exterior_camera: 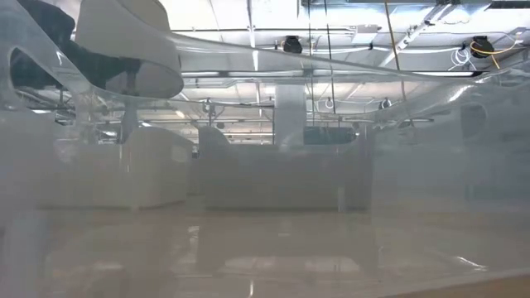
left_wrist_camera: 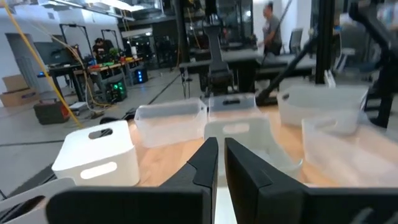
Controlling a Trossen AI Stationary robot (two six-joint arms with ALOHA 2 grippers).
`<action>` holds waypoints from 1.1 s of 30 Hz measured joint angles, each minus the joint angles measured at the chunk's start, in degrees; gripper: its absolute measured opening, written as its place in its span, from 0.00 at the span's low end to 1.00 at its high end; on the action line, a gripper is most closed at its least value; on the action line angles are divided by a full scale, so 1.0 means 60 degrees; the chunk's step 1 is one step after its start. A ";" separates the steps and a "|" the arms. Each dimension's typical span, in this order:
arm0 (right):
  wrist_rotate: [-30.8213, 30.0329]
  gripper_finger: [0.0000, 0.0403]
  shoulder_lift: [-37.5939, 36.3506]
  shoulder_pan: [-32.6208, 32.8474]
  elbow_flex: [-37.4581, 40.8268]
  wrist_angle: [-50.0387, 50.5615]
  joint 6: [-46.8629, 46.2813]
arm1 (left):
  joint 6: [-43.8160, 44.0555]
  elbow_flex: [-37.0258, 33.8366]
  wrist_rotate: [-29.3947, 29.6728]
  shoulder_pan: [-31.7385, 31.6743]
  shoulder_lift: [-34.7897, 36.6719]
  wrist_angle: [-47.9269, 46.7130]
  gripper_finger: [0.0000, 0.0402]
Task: Stack baskets by color
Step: Stack the top transparent bin on the middle transparent bin
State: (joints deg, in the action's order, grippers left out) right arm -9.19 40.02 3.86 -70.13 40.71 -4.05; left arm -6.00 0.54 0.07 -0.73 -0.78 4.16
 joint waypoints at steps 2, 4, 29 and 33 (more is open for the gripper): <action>0.0000 0.00 0.0026 0.0000 0.0000 -0.0001 0.0037 | 0.0336 0.0000 -0.0002 0.0002 0.0000 0.0192 0.08; 0.0000 0.00 0.0031 0.0000 0.0000 -0.0005 0.0041 | 0.0481 0.0001 -0.0009 0.0003 0.0000 0.0358 0.08; 0.0017 0.00 0.0028 -0.0001 0.0004 -0.0019 0.0072 | 0.1578 0.8128 -0.0398 0.0029 -0.4630 -0.5122 0.01; 0.0025 0.00 0.0028 0.0000 0.0004 -0.0019 0.0076 | 0.1236 0.9682 -0.0478 0.0033 -0.5783 -0.6197 0.01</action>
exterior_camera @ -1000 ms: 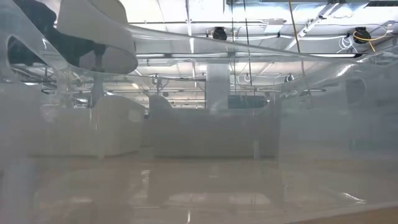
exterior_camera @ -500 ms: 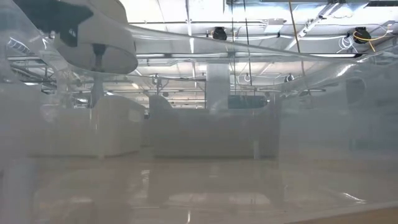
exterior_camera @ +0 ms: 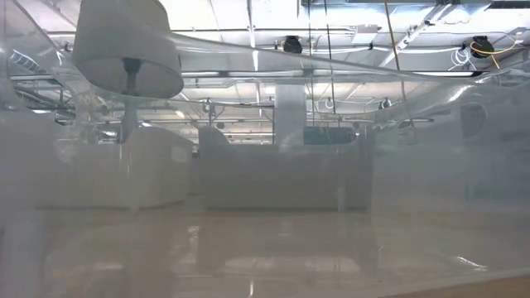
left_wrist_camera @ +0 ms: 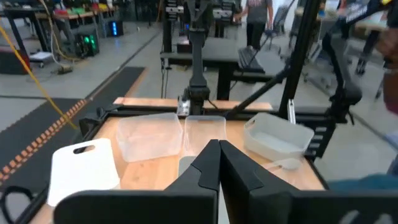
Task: Stack baskets by color
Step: Stack the top transparent bin on the middle transparent bin
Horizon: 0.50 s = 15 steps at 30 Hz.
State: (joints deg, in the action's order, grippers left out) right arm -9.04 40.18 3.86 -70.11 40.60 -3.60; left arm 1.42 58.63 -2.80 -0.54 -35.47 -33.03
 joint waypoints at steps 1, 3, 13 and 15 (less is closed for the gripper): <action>0.0000 0.00 0.0000 -0.0003 0.0000 0.0000 -0.0003 | -0.0066 0.0350 -0.0001 0.0000 -0.0245 -0.0232 0.01; 0.0003 0.00 0.0000 -0.0001 0.0000 0.0000 -0.0001 | -0.0147 0.1037 0.0003 0.0004 -0.0717 -0.0683 0.01; -0.0007 0.00 0.0106 0.0000 0.0004 -0.0022 -0.0011 | 0.0211 0.2449 0.0141 0.0196 -0.2097 -0.1203 0.01; -0.0003 0.00 0.0225 0.0000 0.0007 -0.0025 -0.0009 | 0.0154 0.2240 0.0426 0.0433 -0.2180 -0.0953 0.01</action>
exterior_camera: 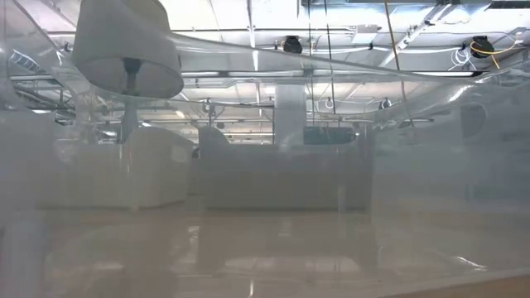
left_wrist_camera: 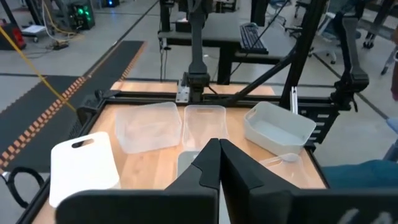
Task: Stack baskets by color
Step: Stack the top transparent bin on the middle transparent bin
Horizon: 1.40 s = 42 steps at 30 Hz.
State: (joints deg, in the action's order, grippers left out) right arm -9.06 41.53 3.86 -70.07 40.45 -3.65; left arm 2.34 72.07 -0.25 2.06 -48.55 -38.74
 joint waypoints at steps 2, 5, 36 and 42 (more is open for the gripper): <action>0.0019 0.00 0.0135 0.0000 0.0113 -0.0135 -0.0026 | -0.0021 -0.0283 0.0330 0.0292 -0.0073 0.0440 0.01; 0.0031 0.00 0.0315 0.0000 0.0405 -0.0717 -0.0062 | -0.0022 -0.0839 0.0803 0.0793 -0.0206 0.1218 0.02; -0.0357 0.00 0.5542 0.0000 -0.4108 0.4422 -0.0038 | -0.0223 -0.4484 0.3478 0.4058 -0.1163 0.6420 0.02; -0.0759 0.00 0.5865 -0.0021 -0.4108 0.4860 -0.0066 | -0.0408 -0.4484 0.3480 0.4055 -0.1163 0.6419 0.02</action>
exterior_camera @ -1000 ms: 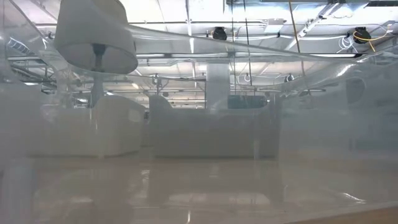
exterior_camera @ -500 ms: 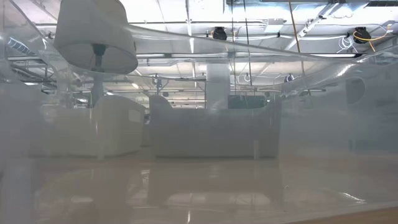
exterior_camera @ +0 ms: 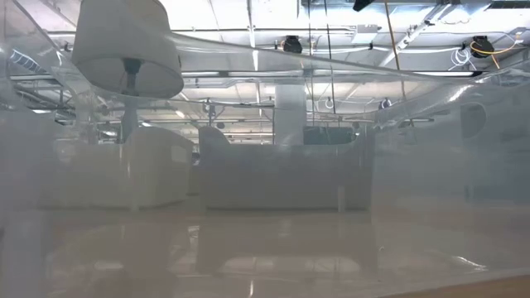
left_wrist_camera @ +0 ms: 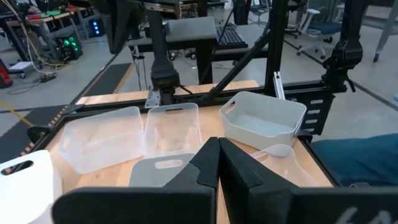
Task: Stack baskets by color
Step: Stack the top transparent bin on the middle transparent bin
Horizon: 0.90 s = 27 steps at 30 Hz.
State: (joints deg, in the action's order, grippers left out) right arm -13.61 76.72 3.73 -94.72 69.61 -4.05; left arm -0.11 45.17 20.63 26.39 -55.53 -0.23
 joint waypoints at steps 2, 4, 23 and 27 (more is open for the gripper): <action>0.0012 0.00 0.0022 -0.0001 0.0000 0.0109 -0.0275 | -0.0019 0.0000 -0.0001 0.0000 0.0004 0.0000 0.02; 0.0024 0.00 0.0026 0.0003 0.0000 0.0275 -0.0590 | -0.0028 0.0000 0.0002 0.0000 0.0004 -0.0015 0.02; -0.0834 0.00 0.0026 0.0549 0.1155 0.1531 -0.2262 | -0.0163 0.0000 0.0006 -0.0159 0.0004 -0.0328 0.02; -0.1214 0.00 0.0030 -0.0291 0.1514 0.1143 -0.2122 | -0.0137 0.0000 0.0009 -0.0171 0.0004 -0.0328 0.02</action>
State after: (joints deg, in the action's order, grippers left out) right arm -20.89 76.90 1.99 -85.63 76.46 -16.78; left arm -0.92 45.17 20.69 25.36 -55.51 -2.20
